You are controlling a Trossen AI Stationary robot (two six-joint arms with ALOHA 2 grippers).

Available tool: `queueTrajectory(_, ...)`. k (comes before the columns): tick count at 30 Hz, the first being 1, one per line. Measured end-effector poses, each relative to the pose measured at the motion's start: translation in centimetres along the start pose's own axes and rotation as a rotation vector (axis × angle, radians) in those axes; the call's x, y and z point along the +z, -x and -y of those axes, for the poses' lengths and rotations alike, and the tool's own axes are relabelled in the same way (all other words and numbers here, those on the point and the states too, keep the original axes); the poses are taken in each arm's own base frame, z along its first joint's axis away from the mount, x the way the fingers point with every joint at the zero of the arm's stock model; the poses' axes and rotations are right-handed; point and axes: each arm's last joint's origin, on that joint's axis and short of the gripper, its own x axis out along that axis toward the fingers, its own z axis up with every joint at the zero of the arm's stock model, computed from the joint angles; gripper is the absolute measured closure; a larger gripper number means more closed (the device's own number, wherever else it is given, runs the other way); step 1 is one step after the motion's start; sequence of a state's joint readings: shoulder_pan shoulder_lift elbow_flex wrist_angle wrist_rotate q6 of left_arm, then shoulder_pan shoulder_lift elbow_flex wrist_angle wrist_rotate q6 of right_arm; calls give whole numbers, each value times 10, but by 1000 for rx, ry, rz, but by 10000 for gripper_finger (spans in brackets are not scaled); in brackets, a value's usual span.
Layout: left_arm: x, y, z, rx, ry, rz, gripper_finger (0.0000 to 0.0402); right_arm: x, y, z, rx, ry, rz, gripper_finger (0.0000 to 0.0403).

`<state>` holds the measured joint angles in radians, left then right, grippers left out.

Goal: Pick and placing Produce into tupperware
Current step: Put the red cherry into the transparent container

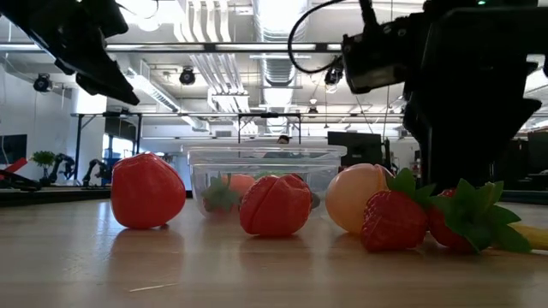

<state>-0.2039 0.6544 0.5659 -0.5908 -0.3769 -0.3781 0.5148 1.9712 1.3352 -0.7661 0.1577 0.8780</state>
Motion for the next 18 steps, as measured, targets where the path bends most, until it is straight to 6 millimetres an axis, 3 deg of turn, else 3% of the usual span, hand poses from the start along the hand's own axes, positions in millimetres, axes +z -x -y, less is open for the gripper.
queueTrajectory(6, -2, 4, -3, 4, 1, -1, 162, 1, -11, -4, -21, -3, -18, 195)
queueTrajectory(18, -2, -5, 1, 17, -7, -36, 162, 5, -6, 0, -18, -20, -9, 195)
